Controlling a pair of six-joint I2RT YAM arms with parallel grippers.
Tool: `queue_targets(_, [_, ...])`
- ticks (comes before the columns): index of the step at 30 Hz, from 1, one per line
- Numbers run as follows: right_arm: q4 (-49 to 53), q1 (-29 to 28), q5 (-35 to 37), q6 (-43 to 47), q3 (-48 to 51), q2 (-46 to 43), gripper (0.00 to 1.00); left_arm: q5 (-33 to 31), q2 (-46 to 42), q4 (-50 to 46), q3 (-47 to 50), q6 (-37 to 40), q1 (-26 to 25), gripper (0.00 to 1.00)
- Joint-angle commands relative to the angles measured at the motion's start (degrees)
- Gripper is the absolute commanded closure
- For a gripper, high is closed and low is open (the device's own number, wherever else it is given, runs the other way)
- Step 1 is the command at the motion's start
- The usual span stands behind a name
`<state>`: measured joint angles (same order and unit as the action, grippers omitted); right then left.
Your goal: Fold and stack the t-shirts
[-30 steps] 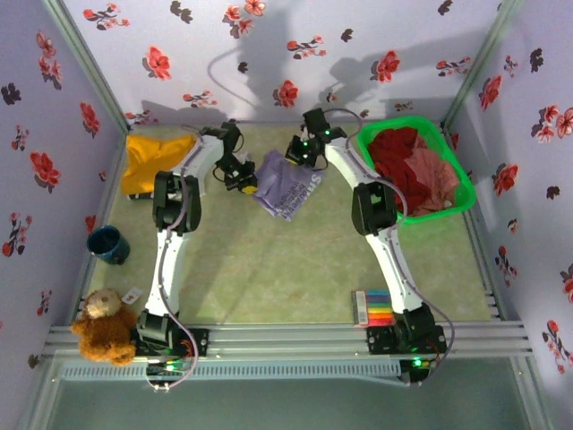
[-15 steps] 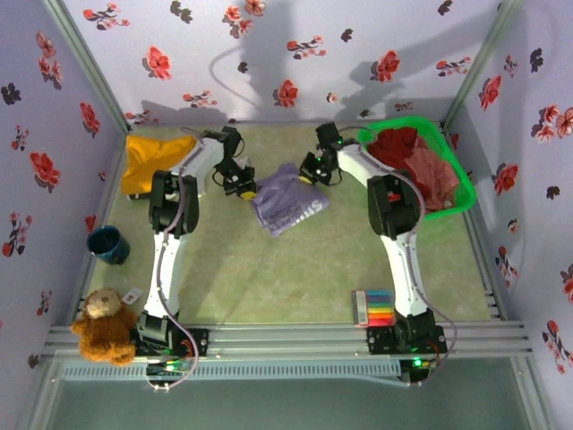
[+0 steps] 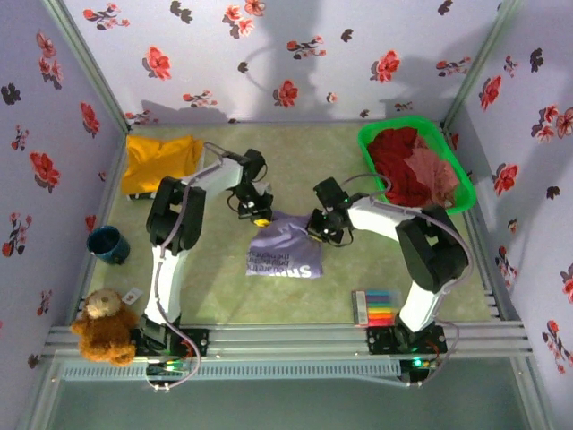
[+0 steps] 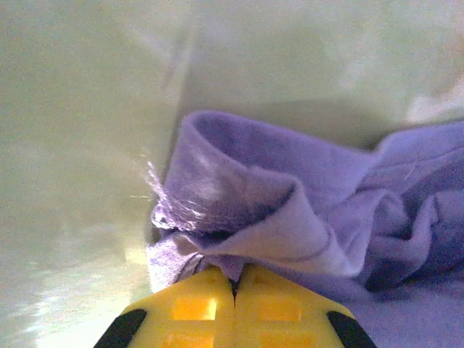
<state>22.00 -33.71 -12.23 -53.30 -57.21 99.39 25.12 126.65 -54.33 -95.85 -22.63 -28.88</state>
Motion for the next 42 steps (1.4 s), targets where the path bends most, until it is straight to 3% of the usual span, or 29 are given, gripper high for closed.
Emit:
queue_targets(1, [4.0,-0.3,6.2,-3.2,2.7,-5.0,1.0,-3.8,0.6,3.4,2.8,-1.3,-3.0,1.0])
queue_targets(11, [10.7,-1.8,12.4,-4.5,-0.4,-14.3,1.0,-10.7,1.8,2.3,5.7,-2.7,-8.7,1.0])
queue_targets(19, [7.1,-0.2,12.6,-3.4,-4.1,-9.9,1.0,-11.0,2.5,3.2,7.7,-3.5,-12.1,1.0])
queue_targets(32, [-5.8,7.4,9.1,-5.2,2.5,3.3,1.0,-11.5,-2.1,2.2,7.6,-3.7,-11.5,1.0])
queue_targets(37, [-7.8,7.4,9.2,-5.8,6.1,2.2,1.0,-13.3,-7.1,-0.2,4.9,-4.6,-9.2,1.0])
queue_targets(42, [-7.0,7.4,9.5,-4.3,7.1,1.0,1.0,-10.2,-10.2,0.1,3.8,-6.8,-6.6,1.0])
